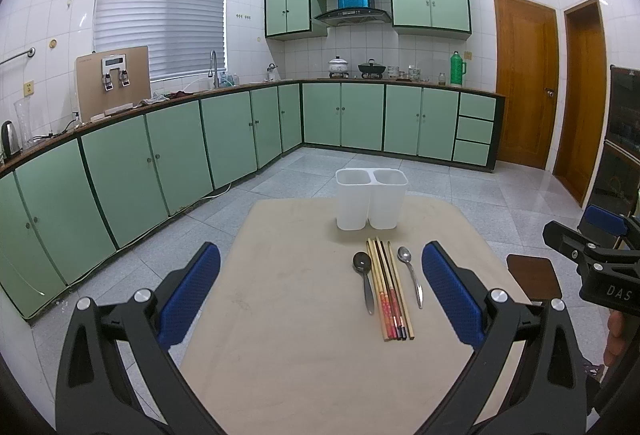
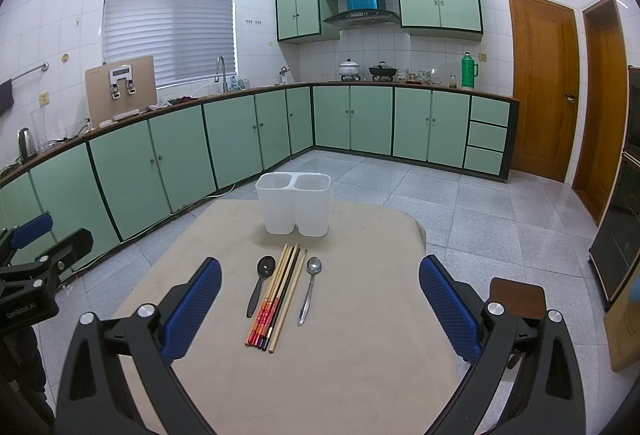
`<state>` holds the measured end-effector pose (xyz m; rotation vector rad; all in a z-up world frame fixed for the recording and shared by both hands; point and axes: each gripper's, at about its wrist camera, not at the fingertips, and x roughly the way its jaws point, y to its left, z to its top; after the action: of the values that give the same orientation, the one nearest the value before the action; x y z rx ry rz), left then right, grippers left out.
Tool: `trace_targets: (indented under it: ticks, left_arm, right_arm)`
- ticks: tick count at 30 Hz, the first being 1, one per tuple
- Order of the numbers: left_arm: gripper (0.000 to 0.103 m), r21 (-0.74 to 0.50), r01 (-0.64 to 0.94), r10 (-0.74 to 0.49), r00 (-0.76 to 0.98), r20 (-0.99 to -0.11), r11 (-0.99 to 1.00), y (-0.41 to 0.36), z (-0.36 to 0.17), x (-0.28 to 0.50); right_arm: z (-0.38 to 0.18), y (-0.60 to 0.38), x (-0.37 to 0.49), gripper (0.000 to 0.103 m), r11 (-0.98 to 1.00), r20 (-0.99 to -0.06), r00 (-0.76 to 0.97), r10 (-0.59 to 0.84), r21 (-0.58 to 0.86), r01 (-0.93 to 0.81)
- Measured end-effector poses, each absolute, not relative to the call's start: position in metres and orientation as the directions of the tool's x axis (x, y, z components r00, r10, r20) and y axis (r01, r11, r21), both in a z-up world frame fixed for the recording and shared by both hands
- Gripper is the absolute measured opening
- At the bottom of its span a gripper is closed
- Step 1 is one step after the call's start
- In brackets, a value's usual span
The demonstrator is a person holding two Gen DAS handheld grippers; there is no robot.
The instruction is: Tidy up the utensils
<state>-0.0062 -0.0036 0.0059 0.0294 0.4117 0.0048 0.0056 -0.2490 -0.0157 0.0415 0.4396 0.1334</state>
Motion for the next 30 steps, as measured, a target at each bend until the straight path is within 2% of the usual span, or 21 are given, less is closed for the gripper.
trace_targets:
  ticks: [30]
  left_arm:
    - [0.098, 0.031, -0.004, 0.017, 0.909, -0.416, 1.000, 0.000, -0.004, 0.000]
  right_arm:
    - [-0.026, -0.253, 0.010, 0.097, 0.991, -0.439, 0.889, 0.133, 0.073, -0.112]
